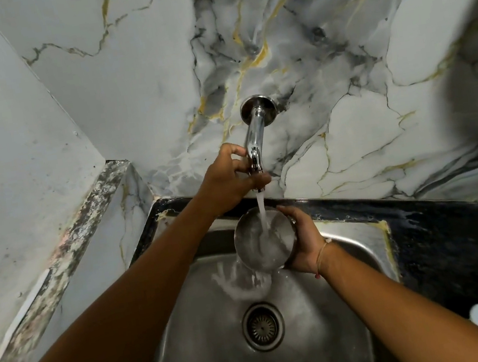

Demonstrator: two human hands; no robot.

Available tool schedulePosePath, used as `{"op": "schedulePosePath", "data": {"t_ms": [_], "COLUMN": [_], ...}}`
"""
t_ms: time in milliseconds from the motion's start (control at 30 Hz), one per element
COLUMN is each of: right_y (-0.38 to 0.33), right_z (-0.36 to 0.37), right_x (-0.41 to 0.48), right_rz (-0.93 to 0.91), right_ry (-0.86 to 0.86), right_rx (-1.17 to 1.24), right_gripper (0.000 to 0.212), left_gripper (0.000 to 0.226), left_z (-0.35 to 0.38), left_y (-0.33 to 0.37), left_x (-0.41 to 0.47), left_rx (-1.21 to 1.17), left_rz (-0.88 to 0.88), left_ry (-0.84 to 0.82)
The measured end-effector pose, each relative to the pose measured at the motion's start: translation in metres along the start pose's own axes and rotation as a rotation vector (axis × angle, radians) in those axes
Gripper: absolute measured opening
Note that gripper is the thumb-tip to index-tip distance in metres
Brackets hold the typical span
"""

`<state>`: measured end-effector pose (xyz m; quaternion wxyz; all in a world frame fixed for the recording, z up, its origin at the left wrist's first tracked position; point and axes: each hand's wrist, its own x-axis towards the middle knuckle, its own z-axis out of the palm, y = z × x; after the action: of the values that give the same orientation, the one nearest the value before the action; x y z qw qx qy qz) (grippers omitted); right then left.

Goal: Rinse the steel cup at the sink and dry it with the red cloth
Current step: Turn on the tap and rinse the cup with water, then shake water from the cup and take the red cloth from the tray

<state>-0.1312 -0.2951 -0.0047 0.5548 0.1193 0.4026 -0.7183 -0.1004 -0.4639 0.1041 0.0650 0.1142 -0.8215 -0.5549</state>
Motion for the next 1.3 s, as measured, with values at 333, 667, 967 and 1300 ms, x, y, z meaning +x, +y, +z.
{"op": "schedulePosePath", "data": {"t_ms": [333,667,967,1300], "right_y": [0.038,0.1,0.111,0.115], "right_z": [-0.008,-0.034,-0.046,-0.039], "right_x": [-0.038,-0.052,-0.056,-0.149], "right_rz": [-0.349,-0.762,-0.518,-0.215], "right_ry": [0.027,0.173,0.346,0.263], "right_rx": [-0.823,-2.258,-2.077,0.133], "right_gripper": [0.061,0.078,0.082,0.05], "left_gripper": [0.096,0.115,0.124,0.056], "left_z": [0.015,0.014,0.017,0.077], "left_y": [0.0,0.001,0.009,-0.092], "left_x": [0.005,0.007,-0.001,-0.143], "left_rx": [0.518,0.92,0.869,0.146], "left_rz": [0.259,0.364,0.199,-0.266], "left_ry": [0.284,0.305,0.304,0.217]}}
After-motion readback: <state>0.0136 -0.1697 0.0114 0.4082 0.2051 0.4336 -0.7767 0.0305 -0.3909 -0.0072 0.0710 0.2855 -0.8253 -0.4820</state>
